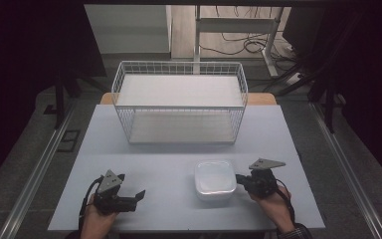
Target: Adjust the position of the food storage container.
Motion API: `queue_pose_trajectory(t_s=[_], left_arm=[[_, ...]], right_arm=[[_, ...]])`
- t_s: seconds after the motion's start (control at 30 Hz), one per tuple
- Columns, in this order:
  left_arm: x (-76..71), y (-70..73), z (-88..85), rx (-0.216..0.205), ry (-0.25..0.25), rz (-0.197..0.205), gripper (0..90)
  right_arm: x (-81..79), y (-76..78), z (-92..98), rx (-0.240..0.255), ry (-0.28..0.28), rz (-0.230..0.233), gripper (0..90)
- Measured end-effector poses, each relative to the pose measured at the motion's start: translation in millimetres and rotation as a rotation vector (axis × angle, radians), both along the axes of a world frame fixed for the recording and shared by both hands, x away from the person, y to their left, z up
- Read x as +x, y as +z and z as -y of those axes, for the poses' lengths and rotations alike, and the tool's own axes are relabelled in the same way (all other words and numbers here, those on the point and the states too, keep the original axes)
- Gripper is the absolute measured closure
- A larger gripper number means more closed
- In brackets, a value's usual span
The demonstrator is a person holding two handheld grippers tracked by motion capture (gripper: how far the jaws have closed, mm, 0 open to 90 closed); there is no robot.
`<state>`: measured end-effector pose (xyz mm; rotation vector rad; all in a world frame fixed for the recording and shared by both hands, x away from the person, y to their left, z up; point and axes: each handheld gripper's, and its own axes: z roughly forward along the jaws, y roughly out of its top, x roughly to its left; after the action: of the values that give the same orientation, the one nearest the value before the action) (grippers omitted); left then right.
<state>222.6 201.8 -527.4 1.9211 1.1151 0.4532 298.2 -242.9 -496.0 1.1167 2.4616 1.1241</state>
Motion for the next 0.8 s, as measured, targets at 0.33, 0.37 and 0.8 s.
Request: queue_pose_trajectory(t_s=[0.33,0.37,0.8], left_arm=[[0.2,0.4,-0.1,-0.016,-0.003,-0.001,5.9],[0.2,0.4,0.0,-0.015,-0.004,-0.001,5.9],[-2.4,0.5,3.6,0.005,-0.065,0.012,6.2]], right_arm=[[-1.1,-4.2,-39.0,0.011,0.076,-0.001,88.8],[-1.4,-4.7,-42.0,0.008,0.086,0.0,88.8],[-10.2,0.4,-49.8,-0.031,0.107,0.075,78.7]])
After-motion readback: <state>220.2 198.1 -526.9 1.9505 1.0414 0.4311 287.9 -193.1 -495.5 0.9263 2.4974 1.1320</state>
